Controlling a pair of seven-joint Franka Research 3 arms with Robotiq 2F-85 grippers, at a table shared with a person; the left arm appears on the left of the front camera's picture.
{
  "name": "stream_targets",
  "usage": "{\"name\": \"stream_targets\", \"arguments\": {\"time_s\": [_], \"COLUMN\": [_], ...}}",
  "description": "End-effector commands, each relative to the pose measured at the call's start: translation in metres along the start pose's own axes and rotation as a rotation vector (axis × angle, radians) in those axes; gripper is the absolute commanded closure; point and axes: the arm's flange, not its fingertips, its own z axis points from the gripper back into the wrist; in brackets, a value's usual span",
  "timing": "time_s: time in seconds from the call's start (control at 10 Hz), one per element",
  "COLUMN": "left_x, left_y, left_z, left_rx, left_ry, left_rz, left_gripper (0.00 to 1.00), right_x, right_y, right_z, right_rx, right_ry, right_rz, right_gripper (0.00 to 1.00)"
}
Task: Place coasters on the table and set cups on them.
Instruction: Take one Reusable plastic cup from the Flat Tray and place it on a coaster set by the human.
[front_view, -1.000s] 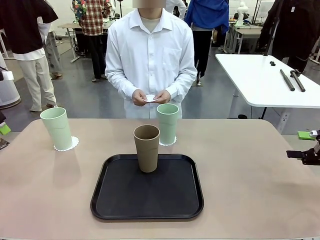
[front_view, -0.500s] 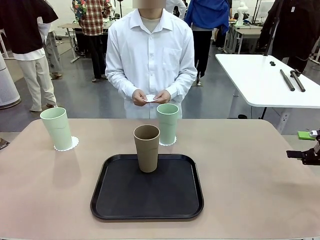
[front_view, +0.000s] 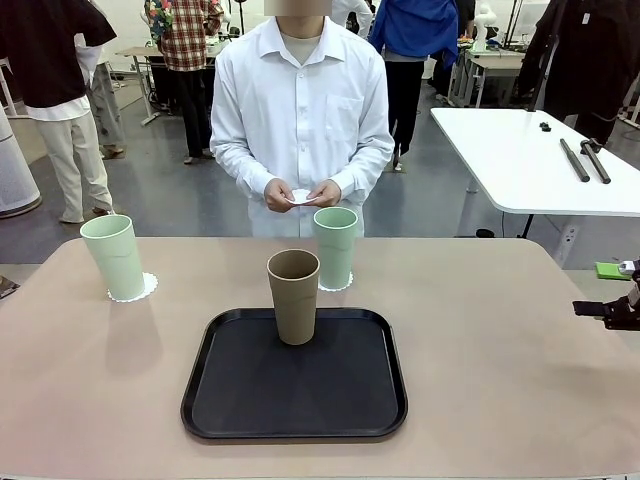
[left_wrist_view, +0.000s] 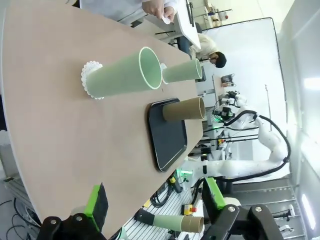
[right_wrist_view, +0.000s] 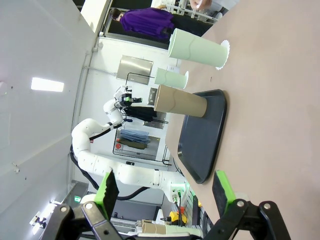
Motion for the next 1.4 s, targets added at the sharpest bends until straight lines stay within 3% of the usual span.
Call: {"name": "stream_targets", "arguments": {"time_s": [0.0, 0.4, 0.6, 0.9, 1.0, 1.3], "left_x": [0.001, -0.018, -0.028, -0.029, -0.033, -0.033], "left_y": [0.017, 0.065, 0.082, 0.078, 0.087, 0.087], "left_z": [0.006, -0.007, -0.014, -0.016, -0.022, -0.022], "left_rx": [-0.082, -0.196, -0.233, -0.265, -0.233, -0.233], "left_ry": [-0.011, 0.039, 0.016, 0.003, 0.021, 0.021], "left_rz": [-0.011, -0.019, -0.025, -0.075, -0.019, -0.019], "left_gripper": [0.0, 0.0, 0.0, 0.0, 0.0, 0.0], "right_x": [-0.001, -0.001, -0.001, -0.001, -0.001, -0.001], "right_y": [0.001, 0.001, 0.001, 0.001, 0.001, 0.001], "right_z": [0.0, 0.0, 0.0, 0.0, 0.0, 0.0], "right_rx": [0.008, 0.008, 0.008, 0.008, 0.008, 0.008], "right_ry": [0.0, 0.0, 0.0, 0.0, 0.0, 0.0], "right_rz": [0.003, 0.003, 0.003, 0.003, 0.003, 0.003], "right_gripper": [0.0, 0.0, 0.0, 0.0, 0.0, 0.0]}}
